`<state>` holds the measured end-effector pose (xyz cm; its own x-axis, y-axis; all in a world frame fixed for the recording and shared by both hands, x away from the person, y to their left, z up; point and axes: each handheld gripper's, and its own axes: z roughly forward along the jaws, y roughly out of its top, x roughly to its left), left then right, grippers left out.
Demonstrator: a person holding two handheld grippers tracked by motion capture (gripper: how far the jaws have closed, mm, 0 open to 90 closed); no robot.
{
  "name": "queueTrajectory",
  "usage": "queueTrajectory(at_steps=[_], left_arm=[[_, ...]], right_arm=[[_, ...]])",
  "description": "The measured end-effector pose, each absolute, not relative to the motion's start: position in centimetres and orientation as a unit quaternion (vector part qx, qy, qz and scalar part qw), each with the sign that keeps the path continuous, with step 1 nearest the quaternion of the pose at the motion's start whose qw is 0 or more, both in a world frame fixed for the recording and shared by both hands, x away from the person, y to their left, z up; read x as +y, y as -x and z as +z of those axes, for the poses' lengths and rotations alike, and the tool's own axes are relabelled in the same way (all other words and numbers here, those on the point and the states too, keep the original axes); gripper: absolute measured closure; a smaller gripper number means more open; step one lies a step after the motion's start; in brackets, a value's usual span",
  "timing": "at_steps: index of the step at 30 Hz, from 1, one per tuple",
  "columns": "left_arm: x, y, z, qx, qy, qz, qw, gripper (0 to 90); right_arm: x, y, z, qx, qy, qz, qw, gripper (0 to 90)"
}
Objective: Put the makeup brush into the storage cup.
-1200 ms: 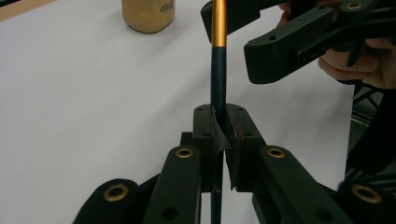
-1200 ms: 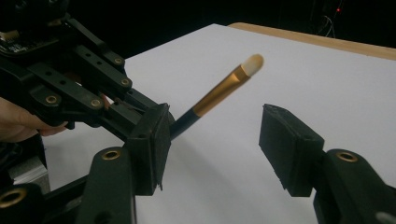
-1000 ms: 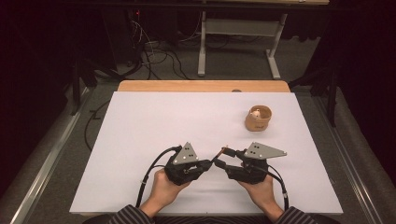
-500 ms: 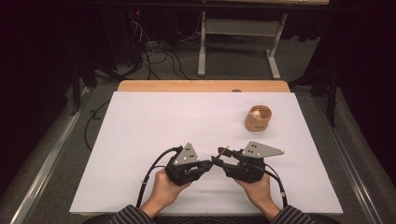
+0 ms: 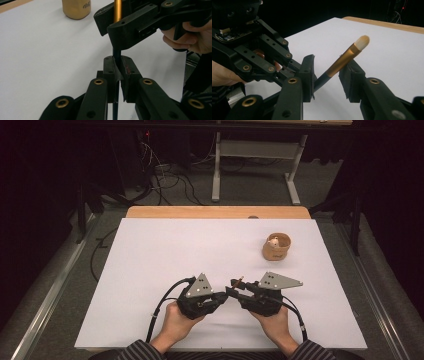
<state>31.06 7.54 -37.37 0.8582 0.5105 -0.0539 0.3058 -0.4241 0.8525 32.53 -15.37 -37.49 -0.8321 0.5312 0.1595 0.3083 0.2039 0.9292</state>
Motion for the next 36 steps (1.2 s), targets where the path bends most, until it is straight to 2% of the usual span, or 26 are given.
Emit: queueTrajectory(at_steps=[5, 6, 10, 11, 12, 18, 25, 28, 36], left_arm=[[7.6, -31.0, -37.3, 0.240, -0.837, 0.108, 0.479, 83.7], [7.6, -31.0, -37.3, 0.240, -0.837, 0.108, 0.479, 90.0], [7.4, -30.7, -37.2, 0.230, -0.838, 0.117, 0.480, 90.0], [7.4, -30.7, -37.2, 0.230, -0.838, 0.117, 0.480, 90.0], [7.5, -30.6, -37.1, 0.229, -0.836, 0.117, 0.484, 90.0], [7.5, -30.5, -37.0, 0.226, -0.835, 0.116, 0.488, 87.9], [7.9, -30.6, -37.2, 0.229, -0.832, 0.110, 0.493, 76.0], [7.9, -30.5, -37.2, 0.229, -0.834, 0.109, 0.490, 65.4], [8.5, -30.5, -37.2, 0.244, -0.826, 0.112, 0.496, 50.2]], right_arm=[[-15.4, -32.5, -37.5, 0.769, -0.269, 0.573, 0.091, 73.1], [-15.4, -32.5, -37.5, 0.769, -0.269, 0.573, 0.091, 73.1], [-15.4, -32.5, -37.4, 0.765, -0.252, 0.588, 0.071, 86.6], [-15.4, -32.5, -37.4, 0.765, -0.252, 0.588, 0.071, 86.6], [-15.3, -32.0, -36.9, 0.774, -0.234, 0.581, 0.094, 86.8], [-15.3, -31.9, -36.5, 0.775, -0.230, 0.581, 0.095, 86.8], [-15.5, -32.0, -36.3, 0.774, -0.229, 0.584, 0.089, 86.7], [-15.6, -32.0, -36.3, 0.775, -0.233, 0.581, 0.085, 86.6], [-15.8, -32.2, -36.2, 0.775, -0.232, 0.581, 0.084, 86.6]])
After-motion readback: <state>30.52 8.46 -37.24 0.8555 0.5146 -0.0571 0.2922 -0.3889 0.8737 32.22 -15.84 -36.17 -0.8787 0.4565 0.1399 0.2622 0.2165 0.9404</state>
